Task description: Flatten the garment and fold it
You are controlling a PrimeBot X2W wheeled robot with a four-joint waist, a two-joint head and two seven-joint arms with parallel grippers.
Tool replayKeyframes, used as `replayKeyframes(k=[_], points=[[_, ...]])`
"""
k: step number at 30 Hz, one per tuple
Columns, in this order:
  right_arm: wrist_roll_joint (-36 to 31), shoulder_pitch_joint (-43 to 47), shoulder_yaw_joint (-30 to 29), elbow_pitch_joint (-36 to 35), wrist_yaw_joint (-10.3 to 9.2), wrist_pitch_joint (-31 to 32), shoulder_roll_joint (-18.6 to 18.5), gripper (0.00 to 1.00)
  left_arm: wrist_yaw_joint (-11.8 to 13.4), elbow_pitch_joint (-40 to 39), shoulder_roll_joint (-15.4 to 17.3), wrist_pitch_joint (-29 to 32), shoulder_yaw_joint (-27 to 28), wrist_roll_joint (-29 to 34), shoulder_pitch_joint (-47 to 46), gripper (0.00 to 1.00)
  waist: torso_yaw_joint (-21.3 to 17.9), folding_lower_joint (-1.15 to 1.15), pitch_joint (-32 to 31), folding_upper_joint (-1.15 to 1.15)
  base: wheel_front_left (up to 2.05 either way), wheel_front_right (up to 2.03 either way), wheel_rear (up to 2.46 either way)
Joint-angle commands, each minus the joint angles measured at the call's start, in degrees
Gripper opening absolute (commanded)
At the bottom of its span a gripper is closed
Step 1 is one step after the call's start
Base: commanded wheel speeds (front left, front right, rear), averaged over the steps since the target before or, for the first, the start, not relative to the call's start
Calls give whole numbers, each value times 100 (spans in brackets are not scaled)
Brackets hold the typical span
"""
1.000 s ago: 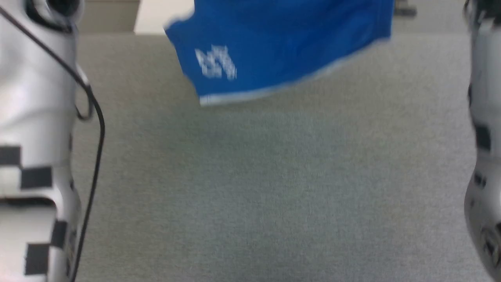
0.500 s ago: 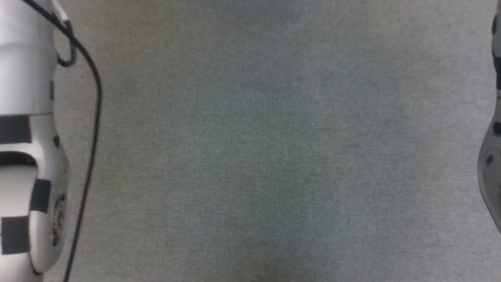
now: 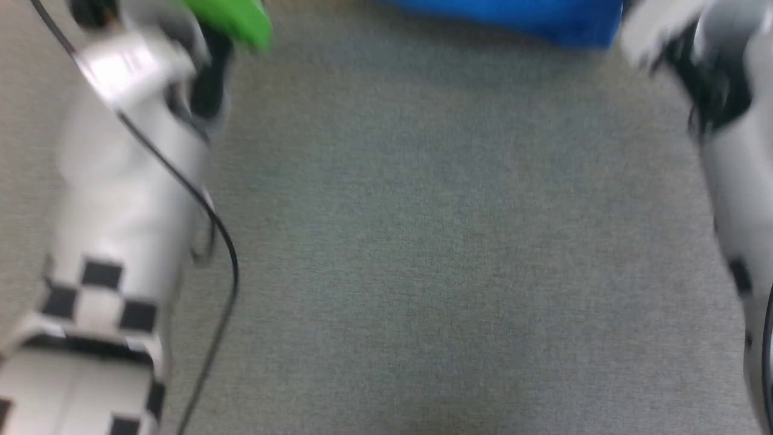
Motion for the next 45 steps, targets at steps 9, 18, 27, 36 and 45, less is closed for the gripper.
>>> replayKeyframes(k=[9,18,27,36,45], points=[[1016,2535,548,-615,-8,-344,-339,0,-40,-792,214,-77,-503,-859,2854,0,279,0,-1795,0,0,0,0],[1253,4478,1076,-1243,-8,-271,-531,0,293,-1412,310,253,-536,-1387,5041,0,240,0,-2463,0,0,0,0],[1335,5752,1187,-1817,-8,308,-695,0,847,-2382,528,590,-473,-1723,6534,0,136,0,-2688,0,0,0,0],[1072,5829,802,-2313,-8,513,-508,0,1128,-3154,637,305,-279,-1571,6595,0,47,0,-2598,0,0,0,0],[776,5185,532,-2558,-8,771,-257,0,978,-2850,694,482,-319,-1257,5015,0,-104,0,-1958,0,0,0,0]])
